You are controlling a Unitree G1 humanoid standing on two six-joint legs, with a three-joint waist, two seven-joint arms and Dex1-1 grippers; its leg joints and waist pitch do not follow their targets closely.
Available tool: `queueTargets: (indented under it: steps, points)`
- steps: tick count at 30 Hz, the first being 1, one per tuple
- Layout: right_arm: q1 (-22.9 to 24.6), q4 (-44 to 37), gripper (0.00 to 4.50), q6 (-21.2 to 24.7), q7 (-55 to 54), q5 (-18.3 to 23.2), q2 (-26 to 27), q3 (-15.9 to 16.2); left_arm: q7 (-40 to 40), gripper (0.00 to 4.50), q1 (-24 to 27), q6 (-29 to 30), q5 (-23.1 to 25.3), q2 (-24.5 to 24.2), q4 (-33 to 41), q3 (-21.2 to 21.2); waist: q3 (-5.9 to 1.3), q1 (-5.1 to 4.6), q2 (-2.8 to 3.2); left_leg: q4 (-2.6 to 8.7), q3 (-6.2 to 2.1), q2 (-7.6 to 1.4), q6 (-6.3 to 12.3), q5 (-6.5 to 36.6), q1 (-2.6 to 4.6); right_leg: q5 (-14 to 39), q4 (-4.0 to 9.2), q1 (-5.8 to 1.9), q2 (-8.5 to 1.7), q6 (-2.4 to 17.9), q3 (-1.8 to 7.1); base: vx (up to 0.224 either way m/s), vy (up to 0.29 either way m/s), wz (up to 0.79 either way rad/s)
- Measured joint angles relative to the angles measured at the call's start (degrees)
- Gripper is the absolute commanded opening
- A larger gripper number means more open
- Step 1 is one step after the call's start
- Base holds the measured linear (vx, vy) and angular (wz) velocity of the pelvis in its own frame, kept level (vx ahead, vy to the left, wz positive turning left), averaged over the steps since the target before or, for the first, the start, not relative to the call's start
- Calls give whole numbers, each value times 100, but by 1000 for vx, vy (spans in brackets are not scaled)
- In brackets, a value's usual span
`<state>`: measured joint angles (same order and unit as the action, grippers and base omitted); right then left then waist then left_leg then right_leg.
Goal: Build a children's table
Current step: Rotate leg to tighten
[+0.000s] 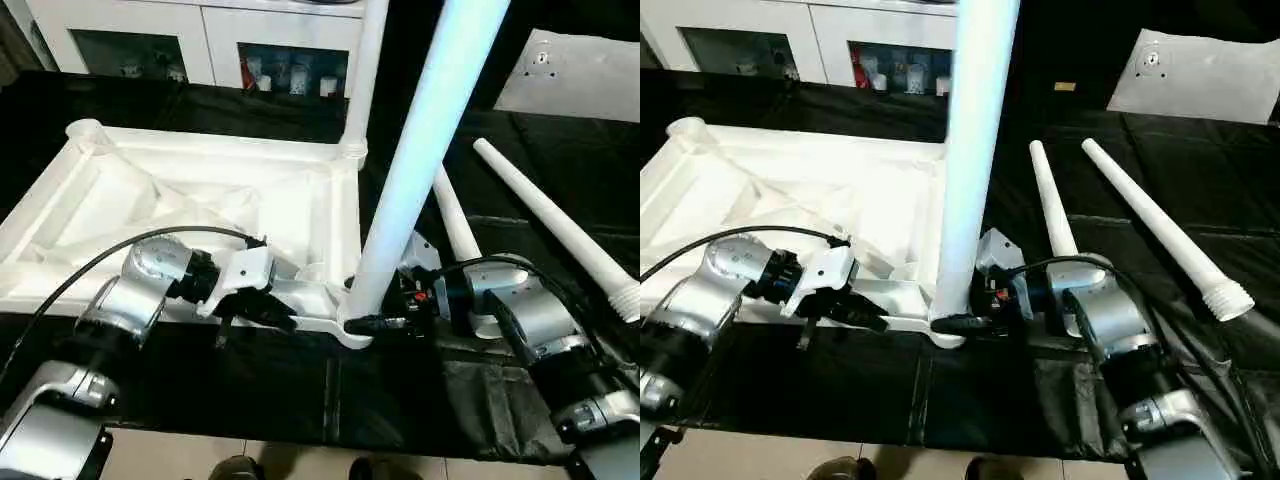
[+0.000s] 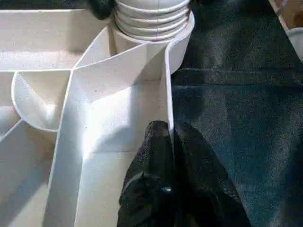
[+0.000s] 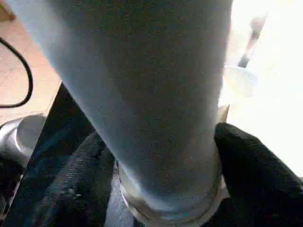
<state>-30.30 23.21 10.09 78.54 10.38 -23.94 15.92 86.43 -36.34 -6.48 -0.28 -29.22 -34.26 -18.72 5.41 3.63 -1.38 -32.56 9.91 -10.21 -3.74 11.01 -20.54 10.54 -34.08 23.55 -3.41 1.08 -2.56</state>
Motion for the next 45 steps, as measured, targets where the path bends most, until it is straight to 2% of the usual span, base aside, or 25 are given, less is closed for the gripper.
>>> queueTargets:
  steps: [3,9,12,15,18,22,27,33,36,37,39,41,43,45]
  points:
    - [-15,0,277,-62,63,-9,-28,33,34,0,-38,-66,1,9,-68,-18,1,6,-2,0,0,0,0,0,-1,0,1,0,0,0,0,0,0,0]
    - [-15,0,267,-70,63,-25,-33,32,37,0,-79,-134,-5,39,-189,-16,1,22,-2,-2,1,-1,0,0,0,0,-2,0,0,1,0,0,0,0]
    - [42,-16,266,-65,-6,3,-15,2,-40,0,-43,15,-41,47,-147,52,1,32,-2,-1,1,-1,-1,0,7,0,-4,-5,0,1,0,0,0,0]
    - [228,-98,266,14,-331,55,156,-176,-296,0,146,410,-106,92,112,194,2,21,2,-1,3,-2,-33,19,21,-6,-3,-15,0,11,1,0,0,0]
    - [451,-190,265,173,-1133,47,501,-449,-894,0,429,931,-96,130,526,425,6,-50,9,-3,4,-3,-37,17,46,-15,-3,-31,0,25,4,0,0,0]
    - [649,-261,265,348,-2474,-10,984,-880,-1867,0,797,1885,26,473,1303,662,7,-226,14,-1,15,2,-41,15,50,4,6,-43,0,-7,20,0,0,0]
    - [781,-315,265,485,-4199,-209,1843,-1396,-3190,0,1227,2979,463,1235,2255,878,-23,-333,55,10,16,5,-41,15,54,5,8,-44,0,-8,24,0,0,0]
    - [630,-246,264,552,-5905,-532,2523,-1700,-4435,0,1282,3739,802,2139,2562,822,-58,-339,112,19,15,15,-40,15,47,20,17,-42,-3,-34,30,0,0,0]
    - [595,-244,264,552,-6202,-624,2614,-1784,-4723,0,1271,3899,897,2359,2631,760,-61,-333,116,25,14,18,-39,16,41,25,29,-43,-4,-42,30,0,0,0]
    - [610,-265,299,540,-6202,-636,2615,-1784,-4723,0,1268,3903,899,2359,2639,736,-61,-329,117,27,13,18,-39,17,37,25,31,-42,-4,-42,30,0,0,0]
    - [695,-344,334,473,-6201,-646,2614,-1784,-4703,0,1241,3870,905,2309,2638,652,-61,-315,117,29,10,19,-38,18,30,25,34,-42,-4,-43,28,0,0,0]
    - [814,-471,345,432,-6147,-619,2645,-1777,-4686,0,1178,3757,904,2242,2542,637,-58,-320,111,28,7,19,-37,18,19,24,36,-36,-3,-42,25,0,0,0]
    - [857,-492,380,382,-5989,-565,2644,-1775,-4639,0,1138,3664,889,2127,2481,640,-55,-344,106,28,6,18,-37,17,17,23,36,-33,-2,-40,23,0,0,0]
    - [963,-557,380,313,-5653,-460,2516,-1736,-4482,0,1088,3495,887,1943,2418,624,-47,-345,94,29,2,13,-37,17,17,22,35,-32,1,-40,16,0,0,0]
